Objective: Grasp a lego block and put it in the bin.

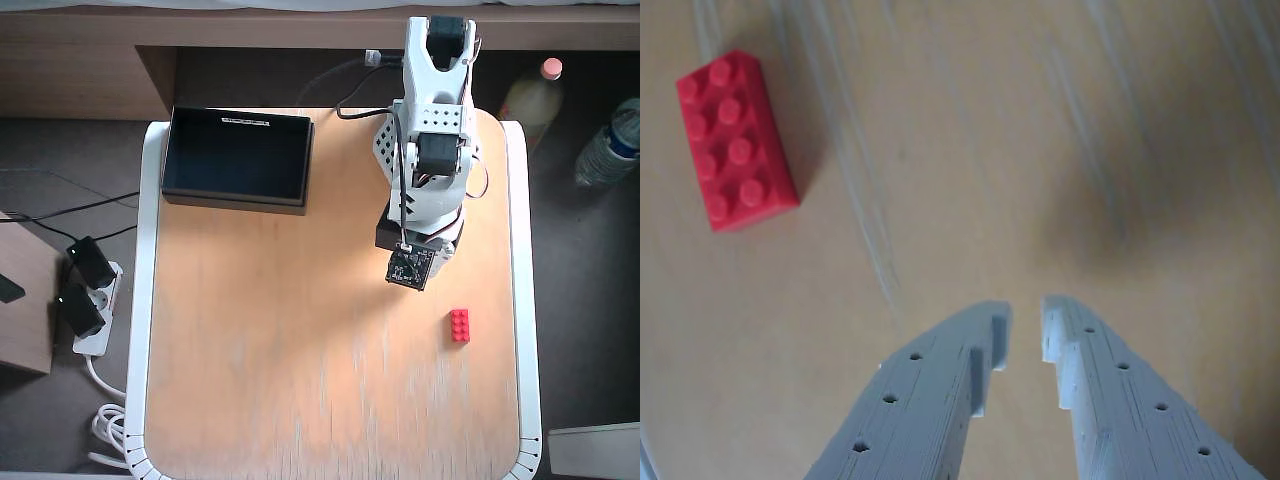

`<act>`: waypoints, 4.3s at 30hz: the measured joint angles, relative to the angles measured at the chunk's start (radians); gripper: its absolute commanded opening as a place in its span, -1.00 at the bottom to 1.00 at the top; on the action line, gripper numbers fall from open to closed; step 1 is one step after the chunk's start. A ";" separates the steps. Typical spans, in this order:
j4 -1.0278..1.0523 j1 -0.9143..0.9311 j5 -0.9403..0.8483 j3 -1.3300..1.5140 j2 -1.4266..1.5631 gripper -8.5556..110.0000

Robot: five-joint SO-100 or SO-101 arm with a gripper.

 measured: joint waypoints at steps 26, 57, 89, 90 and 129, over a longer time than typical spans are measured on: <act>0.000 0.000 0.000 0.000 0.000 -0.85; 0.000 0.000 0.000 0.000 0.000 -0.85; -0.083 0.028 0.295 -0.183 -0.359 -0.85; -0.083 0.028 0.293 -0.244 -0.437 -0.85; -0.084 -0.227 0.091 -0.853 -1.115 -0.52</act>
